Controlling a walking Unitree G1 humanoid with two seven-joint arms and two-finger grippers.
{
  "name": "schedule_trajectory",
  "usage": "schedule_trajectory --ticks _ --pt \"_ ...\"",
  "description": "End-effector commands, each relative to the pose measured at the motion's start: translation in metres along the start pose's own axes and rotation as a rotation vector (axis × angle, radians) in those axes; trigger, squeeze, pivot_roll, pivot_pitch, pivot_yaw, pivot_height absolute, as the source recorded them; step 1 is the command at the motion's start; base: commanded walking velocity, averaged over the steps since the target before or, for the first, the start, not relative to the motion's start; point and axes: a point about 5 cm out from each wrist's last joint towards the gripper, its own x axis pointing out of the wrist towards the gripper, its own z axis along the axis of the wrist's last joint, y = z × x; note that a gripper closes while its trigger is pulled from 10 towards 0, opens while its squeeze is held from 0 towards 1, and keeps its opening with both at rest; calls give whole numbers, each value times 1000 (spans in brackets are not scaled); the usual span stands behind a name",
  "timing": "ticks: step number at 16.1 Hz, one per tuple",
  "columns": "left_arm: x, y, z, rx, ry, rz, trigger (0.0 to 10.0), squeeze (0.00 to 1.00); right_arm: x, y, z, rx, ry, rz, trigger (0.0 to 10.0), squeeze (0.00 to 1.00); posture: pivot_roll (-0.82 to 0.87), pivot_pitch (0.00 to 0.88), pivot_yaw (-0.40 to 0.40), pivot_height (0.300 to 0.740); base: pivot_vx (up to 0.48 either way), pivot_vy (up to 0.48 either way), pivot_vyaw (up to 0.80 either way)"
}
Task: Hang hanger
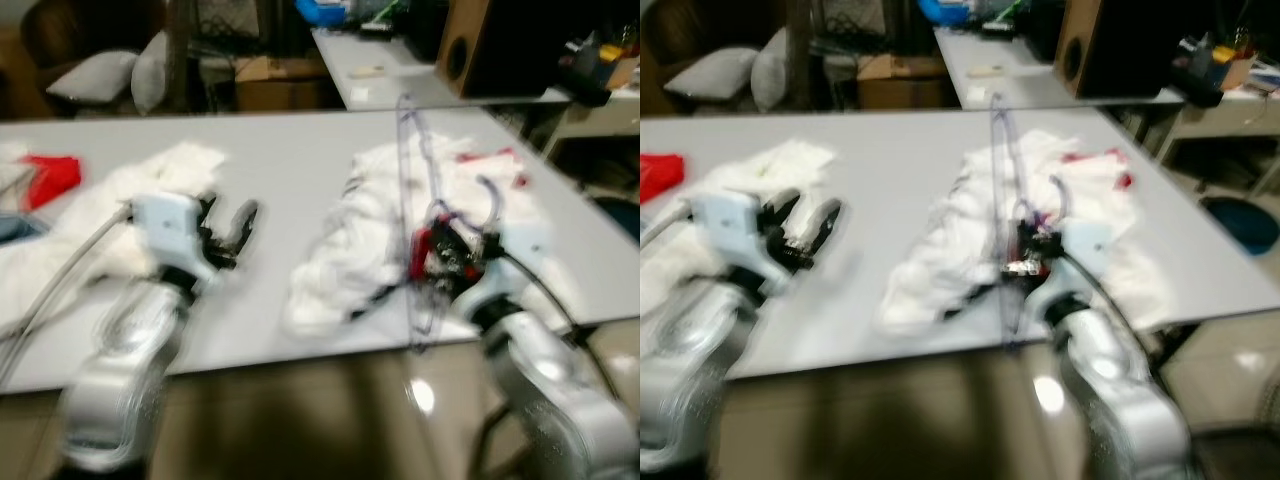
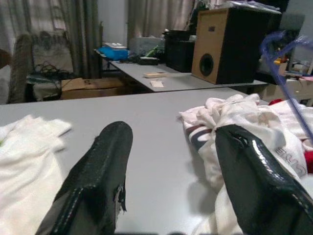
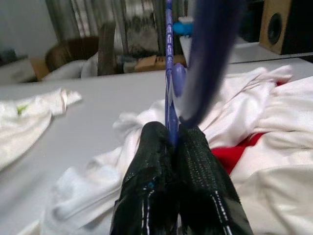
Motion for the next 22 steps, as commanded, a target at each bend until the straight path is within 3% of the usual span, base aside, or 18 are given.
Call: schedule_trajectory --ticks 1,3,5,6,8,11,13,14,15,18,19,20,22 --pt "-2 8 4 27 -1 32 10000 0 1 7 1 7 1 25 10000 0 35 0 2 740 0 454 800" --pt "-2 8 4 30 0 33 10000 0 2 3 6 26 -46 -21 10000 0 36 0 4 740 0 454 609" --pt "-1 9 5 33 0 29 10000 0 3 -11 13 45 -98 -118 10000 0 38 0 8 740 0 442 0" --pt "-1 9 5 34 1 29 10000 0 3 -16 14 36 -98 -165 10000 0 37 0 12 740 0 435 0" --pt "0 9 5 41 6 21 10000 0 1 -16 10 139 -48 -128 10000 0 35 0 16 740 0 435 0" --pt "2 11 4 47 9 14 10000 0 -3 -17 3 144 -7 -142 10000 0 29 0 22 740 0 436 0" --pt "3 11 4 48 11 8 10000 0 -5 -14 3 112 2 -116 10000 0 25 0 27 740 0 428 0" --pt "5 10 3 42 20 1 10000 0 -6 -16 6 34 5 -127 10000 0 23 0 28 740 0 304 0" --pt "7 7 3 60 20 -19 10000 0 -6 -14 9 12 -1 -91 10000 0 22 0 30 740 0 -244 0" --pt "10 3 -4 50 28 -21 10000 0 -6 -20 18 -33 -50 -141 10000 0 12 0 30 740 0 -480 0" --pt "11 2 -9 39 47 -18 10000 0 -6 -16 14 -57 -8 -75 10000 0 13 0 26 740 0 0 0" --pt "11 2 -11 5 52 -16 10000 0 -7 -17 12 -67 2 -77 10000 0 12 0 23 740 0 0 0" --pt "10 2 -17 42 96 -35 10000 0 -11 -17 5 -44 42 -52 10000 0 14 0 20 740 0 0 0"
